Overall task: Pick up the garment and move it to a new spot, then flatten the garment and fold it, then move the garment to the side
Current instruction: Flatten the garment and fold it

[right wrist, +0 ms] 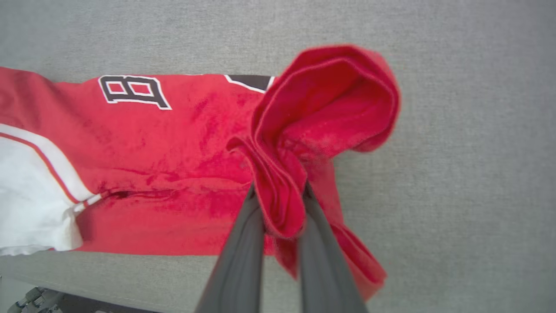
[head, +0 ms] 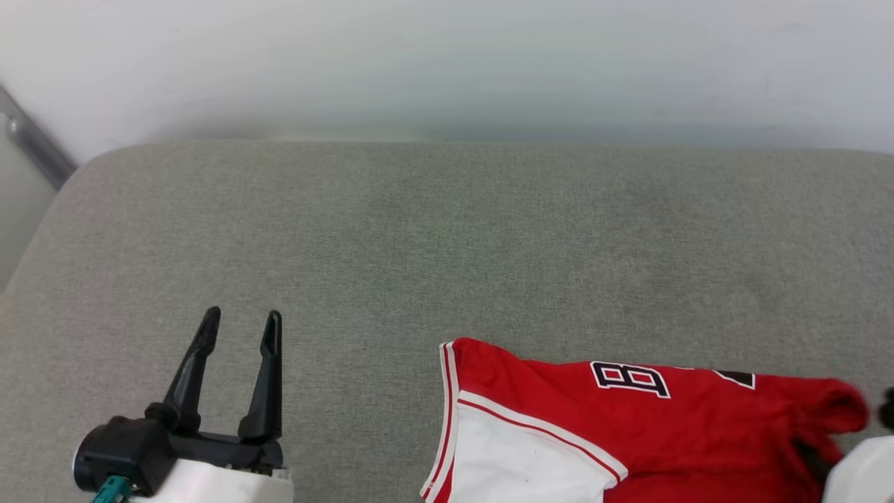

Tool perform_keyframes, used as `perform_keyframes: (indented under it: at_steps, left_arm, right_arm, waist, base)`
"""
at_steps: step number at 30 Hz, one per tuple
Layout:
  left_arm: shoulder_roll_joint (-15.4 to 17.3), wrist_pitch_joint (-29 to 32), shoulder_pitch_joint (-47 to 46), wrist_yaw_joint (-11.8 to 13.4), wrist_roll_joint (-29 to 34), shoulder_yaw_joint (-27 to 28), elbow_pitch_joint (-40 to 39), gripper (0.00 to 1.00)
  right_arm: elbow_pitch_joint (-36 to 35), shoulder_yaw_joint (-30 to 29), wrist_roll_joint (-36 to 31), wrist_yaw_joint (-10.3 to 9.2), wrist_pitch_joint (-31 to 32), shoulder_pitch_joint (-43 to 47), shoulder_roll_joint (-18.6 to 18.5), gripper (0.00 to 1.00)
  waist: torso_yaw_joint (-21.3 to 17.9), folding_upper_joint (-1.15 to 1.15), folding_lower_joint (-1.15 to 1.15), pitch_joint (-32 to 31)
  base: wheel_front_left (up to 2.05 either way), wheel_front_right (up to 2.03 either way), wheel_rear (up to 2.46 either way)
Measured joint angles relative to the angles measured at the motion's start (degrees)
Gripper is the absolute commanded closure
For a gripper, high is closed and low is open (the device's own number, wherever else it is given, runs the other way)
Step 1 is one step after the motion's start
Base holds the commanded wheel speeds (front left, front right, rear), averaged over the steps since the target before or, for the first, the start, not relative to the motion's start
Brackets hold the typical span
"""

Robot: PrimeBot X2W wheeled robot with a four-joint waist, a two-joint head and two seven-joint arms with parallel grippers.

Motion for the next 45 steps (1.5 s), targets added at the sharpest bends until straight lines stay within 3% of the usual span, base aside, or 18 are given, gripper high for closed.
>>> perform_keyframes:
  at_steps: [7,15,22,32,33,34,45]
  left_arm:
    - [-0.67,0.0,1.37,0.0,-0.46,0.22,0.53,0.0]
    - [-0.43,0.0,1.3,0.0,-0.64,0.09,0.56,0.0]
    - [-0.22,0.0,1.14,0.0,-0.82,-0.26,0.98,0.0]
    - [-0.04,0.0,0.93,0.0,-1.33,-1.02,1.67,0.0]
    - [-0.02,0.0,0.93,0.0,-1.41,-1.1,1.76,0.0]
    - [-0.01,0.0,0.93,0.0,-1.42,-1.2,1.81,0.0]
    - [0.58,0.0,1.29,0.01,-1.46,-0.91,2.03,0.0]
  right_arm:
    - [-6.09,7.13,0.48,0.0,5.17,0.79,6.26,1.0]
    - [-6.58,15.13,2.45,0.0,7.45,-2.75,13.17,1.0]
    - [-1.94,21.43,8.35,0.0,4.38,-5.99,13.95,1.0]
    - [9.28,25.72,10.74,0.0,-2.45,-11.56,13.99,1.0]
    - [10.31,26.35,10.59,0.0,-2.59,-12.1,13.96,0.64]
    - [11.02,27.05,10.02,-0.01,-3.15,-12.34,13.97,0.0]
    - [10.54,33.49,7.57,-0.01,-4.65,-16.84,14.1,0.0]
  waist:
    - [1.16,0.0,0.0,-1.36]
    - [2.97,0.0,0.0,-1.09]
    - [4.21,0.0,0.0,-0.8]
    - [5.79,0.0,0.0,-1.01]
    - [5.93,0.0,0.0,-1.01]
    - [6.06,0.0,0.0,-1.03]
    - [5.43,0.0,0.0,-1.59]
  base:
    - [0.0,0.0,0.0]
    - [0.0,0.0,0.0]
    - [0.0,0.0,0.0]
    - [0.0,0.0,0.0]
    - [0.0,0.0,0.0]
    - [0.0,0.0,0.0]
    - [0.0,0.0,0.0]
